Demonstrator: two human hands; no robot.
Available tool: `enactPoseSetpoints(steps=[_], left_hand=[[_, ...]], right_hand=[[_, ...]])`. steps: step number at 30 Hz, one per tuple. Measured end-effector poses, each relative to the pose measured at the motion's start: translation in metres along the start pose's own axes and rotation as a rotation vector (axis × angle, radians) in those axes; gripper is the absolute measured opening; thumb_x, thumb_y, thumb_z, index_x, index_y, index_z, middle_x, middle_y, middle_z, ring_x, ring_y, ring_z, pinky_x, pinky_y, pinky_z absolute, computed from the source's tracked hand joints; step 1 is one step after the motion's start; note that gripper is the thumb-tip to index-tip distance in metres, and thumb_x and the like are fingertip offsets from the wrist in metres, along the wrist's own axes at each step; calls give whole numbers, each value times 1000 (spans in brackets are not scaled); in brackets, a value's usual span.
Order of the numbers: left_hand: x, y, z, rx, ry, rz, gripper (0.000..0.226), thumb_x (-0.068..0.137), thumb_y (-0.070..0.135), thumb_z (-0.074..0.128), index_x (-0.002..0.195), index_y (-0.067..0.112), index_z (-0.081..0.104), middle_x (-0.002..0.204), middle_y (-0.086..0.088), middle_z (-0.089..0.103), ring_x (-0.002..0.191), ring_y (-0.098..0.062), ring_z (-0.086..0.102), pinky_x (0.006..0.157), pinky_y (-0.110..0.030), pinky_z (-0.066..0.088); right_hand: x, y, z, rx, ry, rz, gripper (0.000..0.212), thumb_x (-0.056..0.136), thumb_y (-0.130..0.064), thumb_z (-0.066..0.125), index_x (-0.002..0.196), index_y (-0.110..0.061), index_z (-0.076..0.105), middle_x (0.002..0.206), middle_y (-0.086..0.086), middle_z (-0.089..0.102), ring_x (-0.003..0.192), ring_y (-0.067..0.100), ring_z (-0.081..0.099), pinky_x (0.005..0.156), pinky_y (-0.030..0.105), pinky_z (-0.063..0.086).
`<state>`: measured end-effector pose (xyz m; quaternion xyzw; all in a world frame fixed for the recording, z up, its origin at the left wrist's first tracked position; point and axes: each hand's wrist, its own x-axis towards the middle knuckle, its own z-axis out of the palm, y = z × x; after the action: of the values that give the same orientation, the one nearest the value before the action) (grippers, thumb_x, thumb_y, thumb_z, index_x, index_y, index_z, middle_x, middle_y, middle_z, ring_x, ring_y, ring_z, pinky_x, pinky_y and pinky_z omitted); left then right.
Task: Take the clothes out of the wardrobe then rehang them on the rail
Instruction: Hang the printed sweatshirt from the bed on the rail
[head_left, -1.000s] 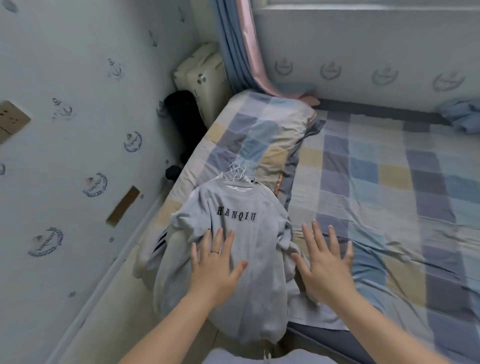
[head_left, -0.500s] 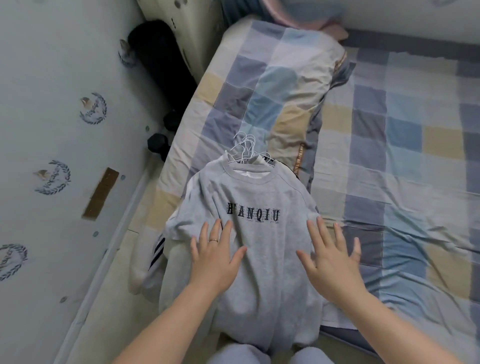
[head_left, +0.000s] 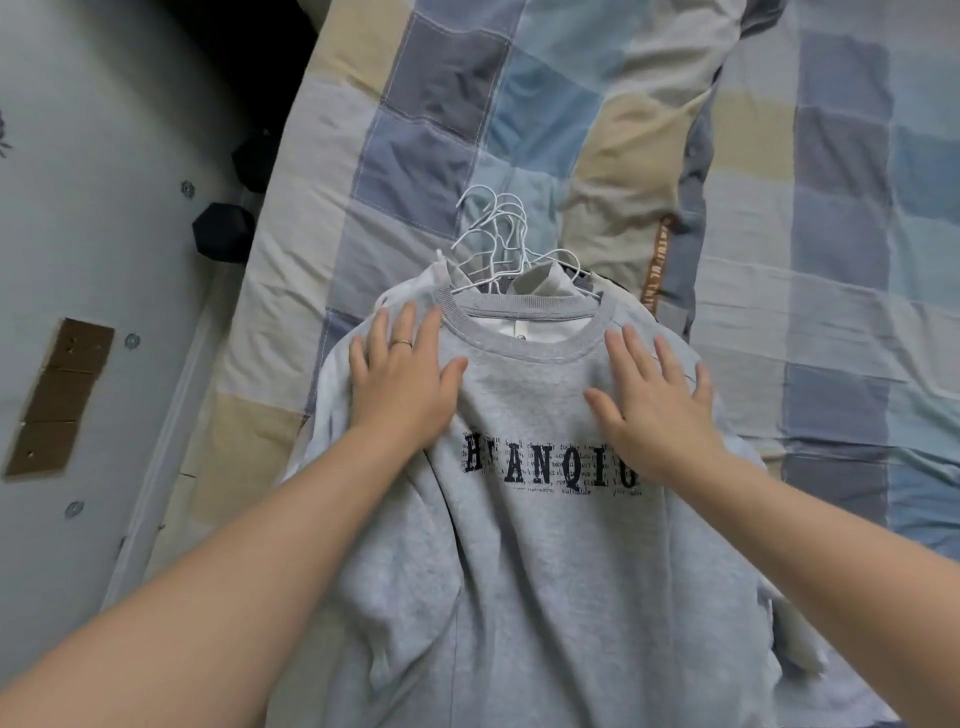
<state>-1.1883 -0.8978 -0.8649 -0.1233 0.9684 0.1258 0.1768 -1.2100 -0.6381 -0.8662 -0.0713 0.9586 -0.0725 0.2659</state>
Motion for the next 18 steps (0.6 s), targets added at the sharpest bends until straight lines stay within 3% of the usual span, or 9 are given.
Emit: enactPoseSetpoints(steps=[6, 11, 18], left_hand=[[49, -9, 1, 48, 67, -62, 49, 99, 38, 51, 142, 17, 40, 143, -12, 44, 128, -38, 39, 102, -49, 33], [50, -5, -10, -66, 105, -98, 26, 100, 27, 51, 122, 12, 50, 130, -16, 52, 122, -38, 44, 98, -48, 34], [13, -1, -50, -295, 205, 53, 14, 101, 15, 46, 104, 4, 55, 110, -19, 57, 100, -38, 50, 88, -47, 38]], right_hand=[[60, 7, 9, 69, 4, 60, 72, 97, -59, 28, 156, -28, 1, 165, -8, 4, 151, 22, 8, 116, 58, 11], [62, 9, 1, 98, -38, 58, 74, 97, -57, 33, 157, -27, 0, 165, -6, 5, 150, 21, 12, 118, 56, 15], [40, 15, -41, 194, 79, 30, 73, 98, -46, 45, 156, -30, 5, 162, -2, 19, 147, 21, 22, 117, 53, 18]])
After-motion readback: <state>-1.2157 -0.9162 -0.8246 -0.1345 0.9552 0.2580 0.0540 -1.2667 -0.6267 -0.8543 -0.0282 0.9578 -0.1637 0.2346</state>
